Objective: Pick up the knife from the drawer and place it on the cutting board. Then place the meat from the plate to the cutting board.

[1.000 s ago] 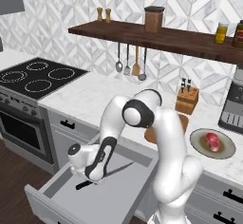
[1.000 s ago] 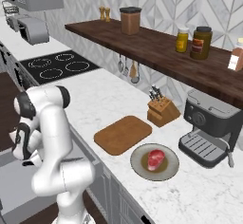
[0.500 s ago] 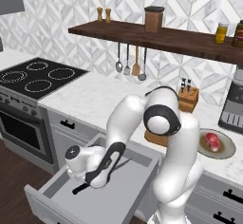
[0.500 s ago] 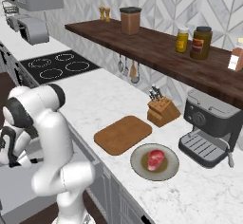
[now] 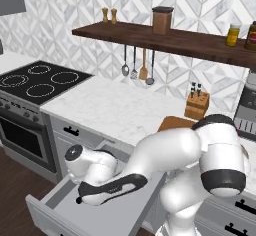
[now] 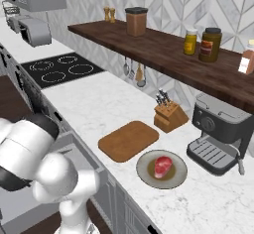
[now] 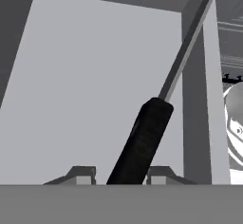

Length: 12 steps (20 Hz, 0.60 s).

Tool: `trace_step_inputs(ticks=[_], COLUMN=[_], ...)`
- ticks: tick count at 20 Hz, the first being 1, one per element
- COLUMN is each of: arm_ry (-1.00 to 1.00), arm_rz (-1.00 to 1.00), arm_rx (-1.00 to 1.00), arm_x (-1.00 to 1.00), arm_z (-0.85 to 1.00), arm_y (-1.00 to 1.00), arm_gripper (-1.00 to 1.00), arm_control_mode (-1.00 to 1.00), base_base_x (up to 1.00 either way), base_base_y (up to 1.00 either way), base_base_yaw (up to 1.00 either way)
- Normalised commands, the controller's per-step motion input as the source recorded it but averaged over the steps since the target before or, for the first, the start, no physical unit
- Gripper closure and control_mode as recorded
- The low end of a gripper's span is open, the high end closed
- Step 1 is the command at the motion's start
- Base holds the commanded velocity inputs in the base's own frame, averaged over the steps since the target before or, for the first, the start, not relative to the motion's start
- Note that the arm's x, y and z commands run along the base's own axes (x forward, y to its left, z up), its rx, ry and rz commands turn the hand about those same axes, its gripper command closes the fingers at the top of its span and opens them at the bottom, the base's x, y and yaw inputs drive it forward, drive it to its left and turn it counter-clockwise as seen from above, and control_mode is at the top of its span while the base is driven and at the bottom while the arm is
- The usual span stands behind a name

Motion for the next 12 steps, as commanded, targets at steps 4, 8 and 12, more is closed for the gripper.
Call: trace_step_inputs(ticks=[4, 8, 12], arm_ry=[-0.03, 0.01, 0.11], arm_rz=[0.0, 0.0, 0.0], arm_rx=[-0.01, -0.01, -0.01], arm_x=[-0.36, 0.0, 0.38], arm_z=[1.0, 0.82, 0.47], arm_y=[-0.34, -0.56, -0.8], arm_gripper=[1.0, 1.0, 1.0], arm_control_mode=[-1.0, -1.0, -1.0], base_base_x=[0.0, 0.0, 0.0], base_base_y=[0.0, 0.0, 0.0], base_base_yaw=[0.0, 0.0, 0.0])
